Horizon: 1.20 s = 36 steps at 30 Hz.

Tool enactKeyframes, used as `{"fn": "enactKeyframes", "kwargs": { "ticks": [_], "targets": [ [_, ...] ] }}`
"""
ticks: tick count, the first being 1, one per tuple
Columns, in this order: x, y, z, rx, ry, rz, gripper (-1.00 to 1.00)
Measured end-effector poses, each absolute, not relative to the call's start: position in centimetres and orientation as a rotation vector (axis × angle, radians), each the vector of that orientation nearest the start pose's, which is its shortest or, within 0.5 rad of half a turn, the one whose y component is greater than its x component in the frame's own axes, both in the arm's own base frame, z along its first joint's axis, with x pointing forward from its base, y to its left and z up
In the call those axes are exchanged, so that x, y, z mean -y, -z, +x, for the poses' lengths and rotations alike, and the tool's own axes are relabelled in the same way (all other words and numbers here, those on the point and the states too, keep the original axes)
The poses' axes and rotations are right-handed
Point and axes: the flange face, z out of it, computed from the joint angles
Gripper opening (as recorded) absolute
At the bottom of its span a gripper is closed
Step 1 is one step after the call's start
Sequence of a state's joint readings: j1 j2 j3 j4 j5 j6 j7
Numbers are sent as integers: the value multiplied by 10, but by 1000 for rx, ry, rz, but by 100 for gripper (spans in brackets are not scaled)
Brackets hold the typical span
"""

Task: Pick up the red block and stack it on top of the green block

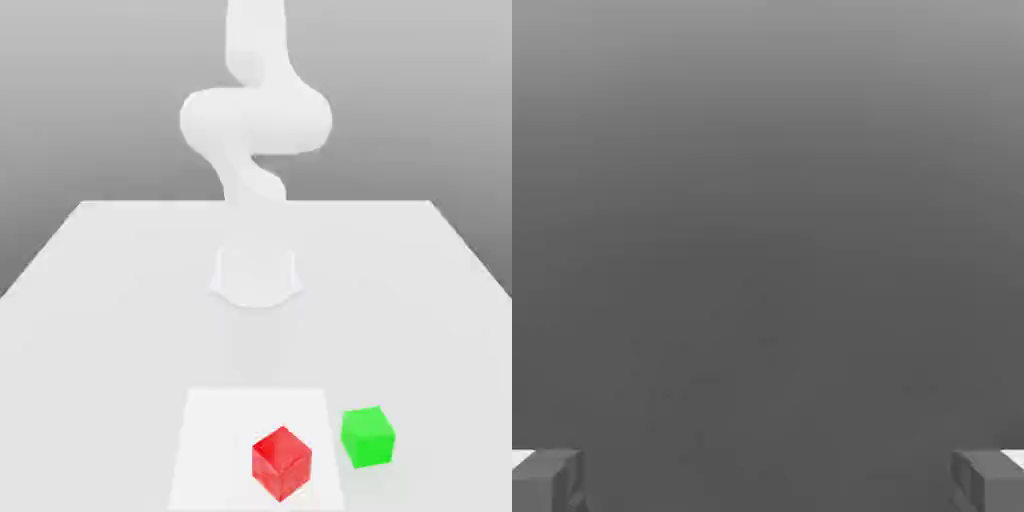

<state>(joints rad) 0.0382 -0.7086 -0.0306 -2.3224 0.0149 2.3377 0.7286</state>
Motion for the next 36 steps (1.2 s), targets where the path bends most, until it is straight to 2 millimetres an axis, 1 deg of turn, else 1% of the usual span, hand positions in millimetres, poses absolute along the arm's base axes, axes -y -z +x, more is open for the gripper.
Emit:
{"fn": "enactKeyframes", "kwargs": {
  "ticks": [3,6,9,12,14,17,20,23,24,28,29,34,35,36],
  "targets": [
    [-2,-616,419,-867,814,-2619,0],
    [-7,-560,447,-775,700,-2708,0],
    [-13,-501,468,-681,586,-2790,0],
    [-20,-442,481,-582,472,-2868,0],
    [-24,-402,485,-514,397,-2917,0],
    [-30,-343,485,-407,283,-2987,0],
    [-34,-286,478,-292,167,-3054,0],
    [-31,-232,464,-184,51,-3115,0],
    [-31,-217,461,-159,27,-3128,0],
    [-30,-165,459,-133,3,-3139,0],
    [-30,-153,458,-133,2,-3139,-100],
    [-30,-153,458,-133,-1,-3139,-100],
    [-30,-146,457,-133,-1,-3139,-100],
    [-30,-149,458,-132,-1,-3140,-100]
  ]
}}
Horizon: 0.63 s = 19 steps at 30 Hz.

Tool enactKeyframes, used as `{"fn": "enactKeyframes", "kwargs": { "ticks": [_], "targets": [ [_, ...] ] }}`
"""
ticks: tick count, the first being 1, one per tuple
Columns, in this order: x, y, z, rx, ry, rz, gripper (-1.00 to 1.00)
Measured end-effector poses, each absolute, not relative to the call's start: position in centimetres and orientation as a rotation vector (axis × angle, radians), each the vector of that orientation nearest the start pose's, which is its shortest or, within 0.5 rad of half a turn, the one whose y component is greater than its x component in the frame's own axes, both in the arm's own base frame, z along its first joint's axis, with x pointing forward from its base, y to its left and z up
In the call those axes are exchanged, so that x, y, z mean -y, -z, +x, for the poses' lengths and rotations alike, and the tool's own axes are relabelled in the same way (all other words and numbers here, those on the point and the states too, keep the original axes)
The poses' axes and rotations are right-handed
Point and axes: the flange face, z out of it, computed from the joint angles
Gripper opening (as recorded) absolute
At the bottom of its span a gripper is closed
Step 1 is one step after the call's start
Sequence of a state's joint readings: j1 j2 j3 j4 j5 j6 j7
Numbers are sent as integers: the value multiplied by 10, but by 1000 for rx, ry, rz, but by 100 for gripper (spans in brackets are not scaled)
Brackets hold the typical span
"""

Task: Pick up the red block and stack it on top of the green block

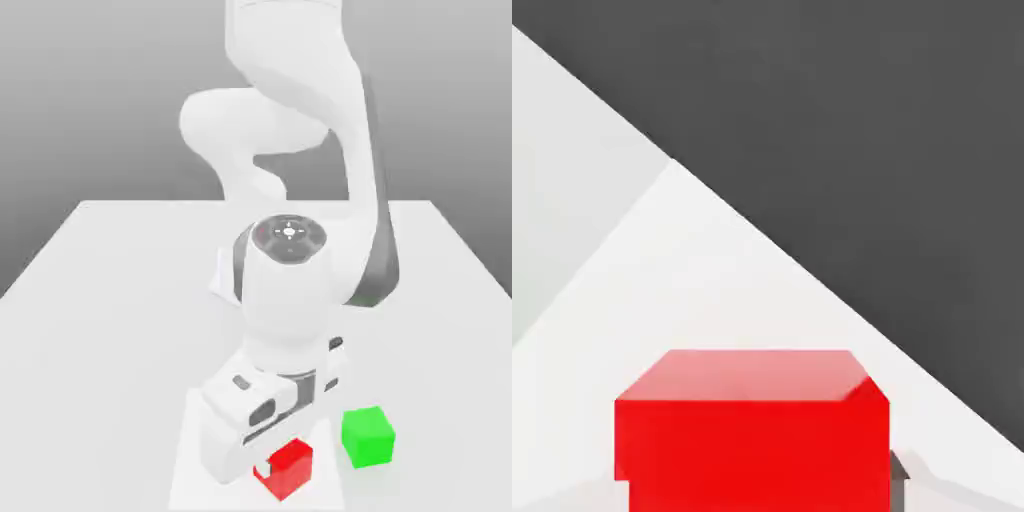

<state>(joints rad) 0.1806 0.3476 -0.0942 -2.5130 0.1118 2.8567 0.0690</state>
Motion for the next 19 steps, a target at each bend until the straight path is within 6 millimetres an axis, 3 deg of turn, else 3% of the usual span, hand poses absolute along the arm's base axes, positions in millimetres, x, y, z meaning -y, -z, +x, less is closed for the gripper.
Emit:
{"fn": "enactKeyframes", "kwargs": {
  "ticks": [5,7,10,11,15,16,19],
  "targets": [
    [-32,-202,457,-126,-2,-3139,-100],
    [-65,-219,445,27,-6,-3136,-100],
    [-139,-239,410,379,-4,-3115,-100],
    [-150,-236,404,435,-3,-3109,-100],
    [-145,-197,404,425,-2,-3112,-100],
    [-144,-187,403,425,-2,-3113,100],
    [-144,-187,403,425,-2,-3113,100]
  ]
}}
